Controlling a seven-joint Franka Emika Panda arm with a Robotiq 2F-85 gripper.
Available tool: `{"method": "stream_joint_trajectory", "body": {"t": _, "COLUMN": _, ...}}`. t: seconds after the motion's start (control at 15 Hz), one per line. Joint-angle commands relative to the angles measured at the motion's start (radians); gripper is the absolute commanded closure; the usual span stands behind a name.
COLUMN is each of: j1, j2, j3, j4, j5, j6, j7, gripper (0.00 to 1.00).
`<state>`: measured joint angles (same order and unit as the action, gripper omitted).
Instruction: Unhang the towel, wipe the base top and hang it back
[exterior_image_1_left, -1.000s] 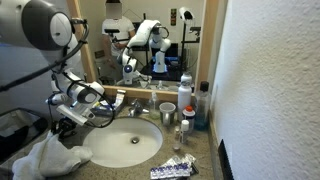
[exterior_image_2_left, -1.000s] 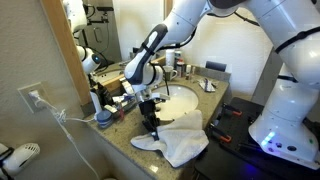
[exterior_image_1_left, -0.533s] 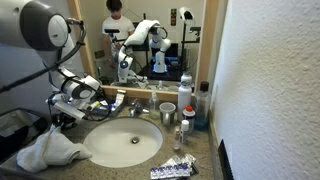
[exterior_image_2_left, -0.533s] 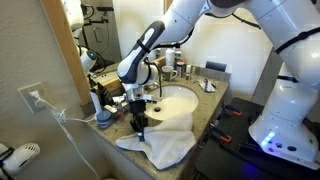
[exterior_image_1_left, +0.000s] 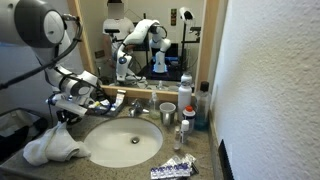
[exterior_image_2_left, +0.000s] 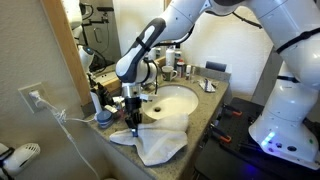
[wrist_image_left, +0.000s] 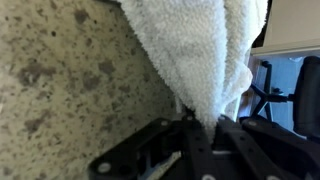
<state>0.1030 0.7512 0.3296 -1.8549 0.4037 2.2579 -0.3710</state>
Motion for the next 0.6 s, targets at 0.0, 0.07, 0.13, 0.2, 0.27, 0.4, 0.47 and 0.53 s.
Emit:
{"method": "stream_joint_trajectory", "body": {"t": 0.0, "j1": 0.019, "j2": 0.034, "j3": -0.060, "j4": -0.026, "j5": -0.073, "j6": 0.179, "j7": -0.006, "gripper": 0.96}}
{"method": "stream_joint_trajectory", "body": {"t": 0.07, "j1": 0.017, "j2": 0.027, "j3": -0.066, "j4": -0.037, "j5": -0.081, "j6": 0.196, "j7": 0.000, "gripper": 0.96}}
{"method": "stream_joint_trajectory", "body": {"t": 0.13, "j1": 0.016, "j2": 0.019, "j3": -0.071, "j4": -0.052, "j5": -0.087, "j6": 0.211, "j7": 0.003, "gripper": 0.96}}
{"method": "stream_joint_trajectory", "body": {"t": 0.2, "j1": 0.013, "j2": 0.008, "j3": -0.076, "j4": -0.069, "j5": -0.093, "j6": 0.229, "j7": 0.005, "gripper": 0.96}}
{"method": "stream_joint_trajectory", "body": {"t": 0.27, "j1": 0.009, "j2": -0.007, "j3": -0.079, "j4": -0.091, "j5": -0.094, "j6": 0.245, "j7": 0.010, "gripper": 0.96}}
{"method": "stream_joint_trajectory", "body": {"t": 0.4, "j1": 0.003, "j2": -0.040, "j3": -0.085, "j4": -0.138, "j5": -0.093, "j6": 0.283, "j7": 0.025, "gripper": 0.96}}
{"method": "stream_joint_trajectory", "body": {"t": 0.47, "j1": 0.003, "j2": -0.059, "j3": -0.090, "j4": -0.164, "j5": -0.099, "j6": 0.304, "j7": 0.033, "gripper": 0.96}}
{"method": "stream_joint_trajectory", "body": {"t": 0.53, "j1": 0.005, "j2": -0.074, "j3": -0.096, "j4": -0.188, "j5": -0.106, "j6": 0.326, "j7": 0.042, "gripper": 0.96}}
